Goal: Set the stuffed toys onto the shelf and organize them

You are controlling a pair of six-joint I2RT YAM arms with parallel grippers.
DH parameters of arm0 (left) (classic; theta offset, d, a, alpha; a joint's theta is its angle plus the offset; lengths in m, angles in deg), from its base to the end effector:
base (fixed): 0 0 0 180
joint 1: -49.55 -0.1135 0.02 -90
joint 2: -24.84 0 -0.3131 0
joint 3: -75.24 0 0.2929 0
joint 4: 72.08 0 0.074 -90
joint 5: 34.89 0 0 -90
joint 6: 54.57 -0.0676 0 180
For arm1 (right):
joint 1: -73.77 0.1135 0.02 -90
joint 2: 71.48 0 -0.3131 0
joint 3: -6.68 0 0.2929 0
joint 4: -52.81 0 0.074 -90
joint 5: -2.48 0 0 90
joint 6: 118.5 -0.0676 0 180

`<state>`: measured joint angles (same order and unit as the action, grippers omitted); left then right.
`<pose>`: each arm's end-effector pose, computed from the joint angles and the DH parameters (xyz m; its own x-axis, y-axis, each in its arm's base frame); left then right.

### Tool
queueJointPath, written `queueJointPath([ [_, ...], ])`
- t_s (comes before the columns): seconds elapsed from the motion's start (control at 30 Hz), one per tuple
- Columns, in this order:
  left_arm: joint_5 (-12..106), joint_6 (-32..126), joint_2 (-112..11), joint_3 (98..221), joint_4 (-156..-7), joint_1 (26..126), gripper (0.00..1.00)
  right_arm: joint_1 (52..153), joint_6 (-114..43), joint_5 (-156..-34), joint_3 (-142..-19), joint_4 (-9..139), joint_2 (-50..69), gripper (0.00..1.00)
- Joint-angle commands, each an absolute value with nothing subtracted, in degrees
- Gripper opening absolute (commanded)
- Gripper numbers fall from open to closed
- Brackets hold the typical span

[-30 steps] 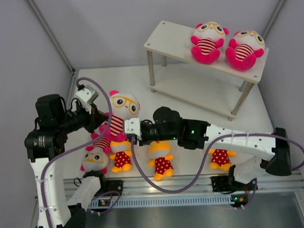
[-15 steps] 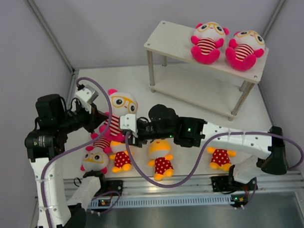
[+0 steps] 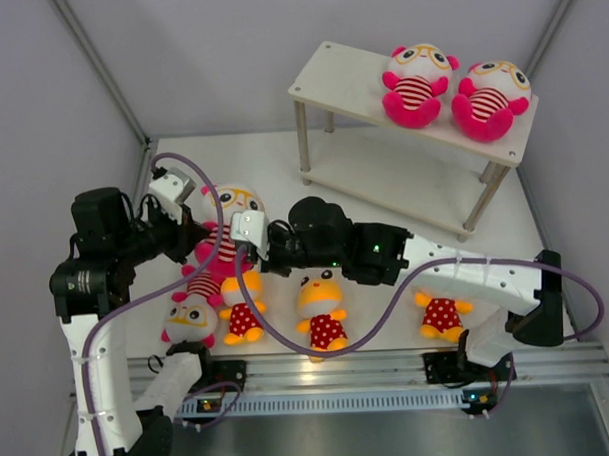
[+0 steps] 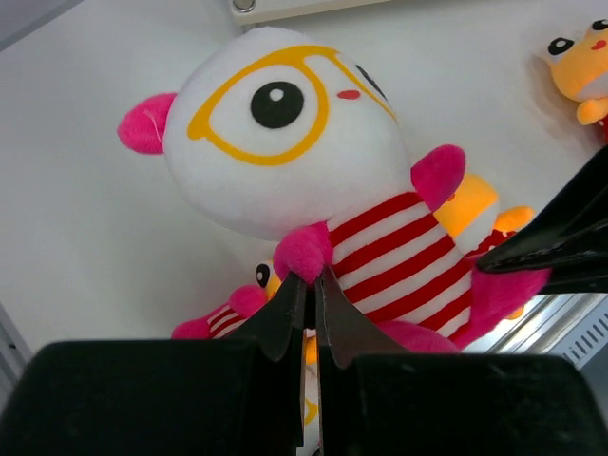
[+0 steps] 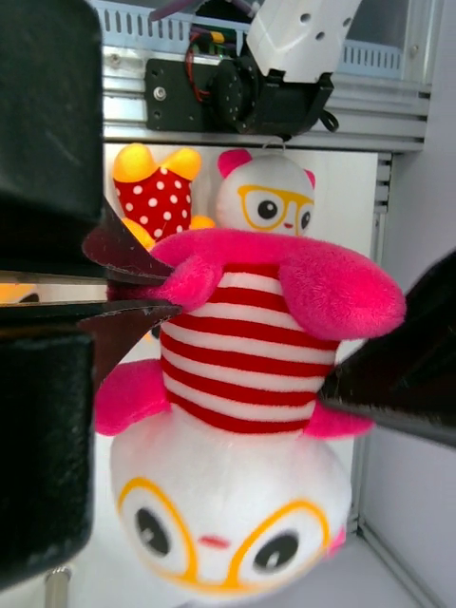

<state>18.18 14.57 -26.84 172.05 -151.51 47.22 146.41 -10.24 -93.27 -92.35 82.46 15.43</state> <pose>0.1398 -0.0350 0.4946 -0.3611 0.2702 -0.8925 0.6336 0.7734 -0.0222 0.1201 0.4069 0.4451 0.2211 -0.3375 -0.9150 -0.9571 0.1053 -0.2701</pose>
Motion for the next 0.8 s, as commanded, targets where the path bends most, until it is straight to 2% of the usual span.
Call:
queueJointPath([
  [0.0, 23.7, 16.5, -27.8, 172.8, -150.3, 47.0, 0.00, 145.1, -8.2, -88.6, -99.9, 85.2, 13.2, 0.00],
  [0.03, 24.8, 16.9, -28.2, 173.1, -150.3, 47.0, 0.01, 144.7, -7.6, -87.9, -102.2, 86.4, 13.2, 0.00],
  [0.1, 27.0, 17.8, -28.4, 173.7, -150.3, 46.9, 0.14, 142.8, -6.7, -88.0, -104.7, 90.2, 13.6, 0.00],
  [0.13, 27.7, 18.1, -28.5, 174.1, -150.3, 46.9, 0.24, 141.9, -6.4, -89.1, -107.1, 91.3, 14.1, 0.00],
  [0.17, 28.5, 18.9, -28.7, 174.3, -150.3, 47.0, 0.49, 140.9, -6.1, -90.1, -108.3, 92.2, 14.4, 0.00],
  [0.2, 29.3, 19.3, -28.8, 174.6, -150.3, 47.0, 0.59, 138.7, -5.8, -91.0, -109.5, 94.1, 14.7, 0.00],
  [0.23, 30.9, 20.0, -28.6, 175.2, -150.3, 47.0, 0.66, 137.7, -5.6, -92.3, -111.6, 94.8, 15.3, 0.00],
  [0.3, 32.9, 20.2, -28.3, 175.8, -150.3, 47.0, 0.74, 134.5, -4.7, -93.8, -113.8, 96.3, 15.8, 0.00],
  [0.43, 37.8, 19.3, -26.8, 176.1, -150.3, 46.9, 0.77, 129.8, -3.0, -98.4, -120.2, 98.4, 18.1, 0.00],
  [0.57, 42.8, 18.5, -25.7, 174.3, -150.3, 47.0, 0.77, 126.0, 6.1, -99.5, -129.6, 100.1, 22.5, 0.00],
  [0.77, 43.2, 17.4, -22.7, 170.8, -150.3, 47.0, 0.77, 116.3, 14.9, -107.9, -138.0, 91.6, 26.2, 0.00],
])
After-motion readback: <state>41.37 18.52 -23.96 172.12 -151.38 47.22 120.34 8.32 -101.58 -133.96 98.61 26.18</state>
